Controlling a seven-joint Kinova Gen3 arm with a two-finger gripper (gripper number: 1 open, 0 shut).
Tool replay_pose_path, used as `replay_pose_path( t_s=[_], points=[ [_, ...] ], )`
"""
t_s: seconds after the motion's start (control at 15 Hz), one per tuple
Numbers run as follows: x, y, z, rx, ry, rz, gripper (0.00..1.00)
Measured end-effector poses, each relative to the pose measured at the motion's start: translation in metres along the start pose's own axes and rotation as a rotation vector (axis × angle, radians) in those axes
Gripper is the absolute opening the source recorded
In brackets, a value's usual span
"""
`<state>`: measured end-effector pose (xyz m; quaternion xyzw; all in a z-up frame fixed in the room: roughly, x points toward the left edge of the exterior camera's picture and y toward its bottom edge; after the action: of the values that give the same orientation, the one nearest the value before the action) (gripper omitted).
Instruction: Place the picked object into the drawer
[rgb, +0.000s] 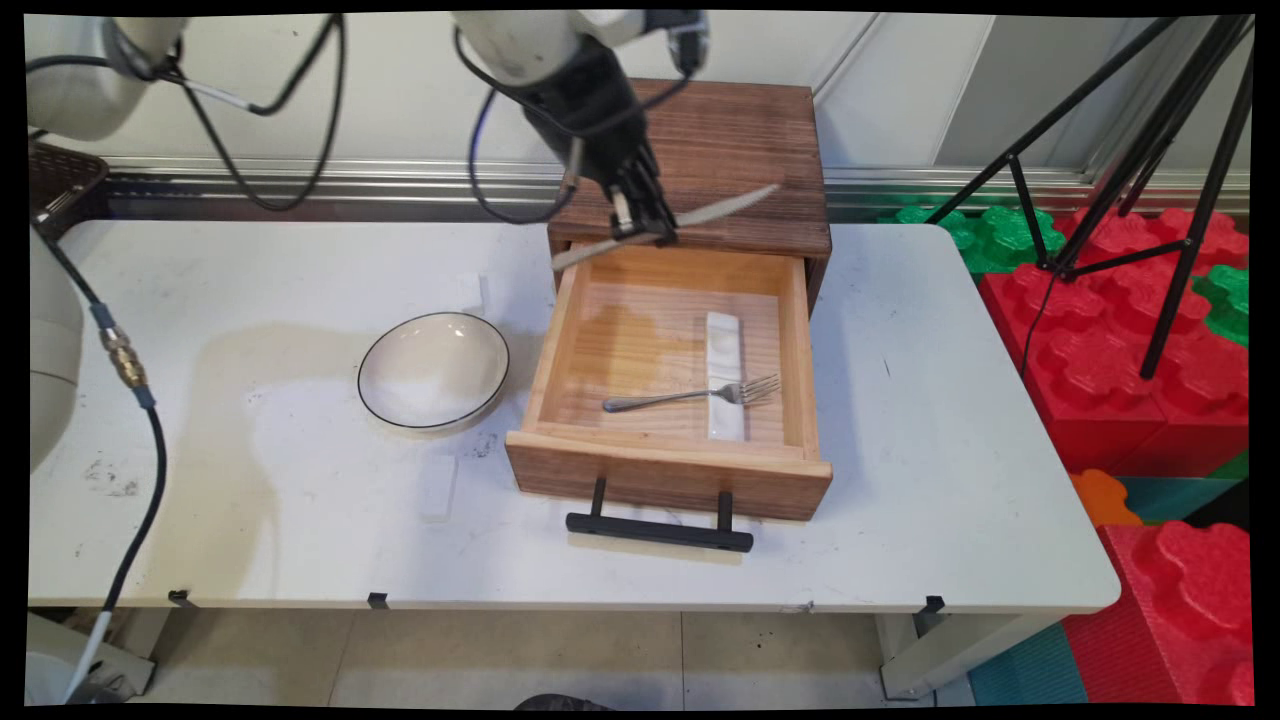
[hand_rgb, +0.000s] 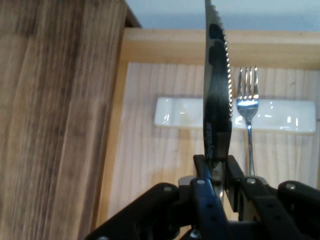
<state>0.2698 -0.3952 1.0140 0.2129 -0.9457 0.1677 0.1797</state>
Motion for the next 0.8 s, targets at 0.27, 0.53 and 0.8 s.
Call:
replay_pose_path(
  t_s=[0.27,0.53,0.8],
  points=[
    [0.013,-0.005,0.040,-0.026,0.007,0.049,0.00],
    [0.013,-0.012,0.079,-0.052,0.019,0.058,0.00],
    [0.010,-0.014,0.103,-0.071,0.030,0.068,0.00]
  ],
)
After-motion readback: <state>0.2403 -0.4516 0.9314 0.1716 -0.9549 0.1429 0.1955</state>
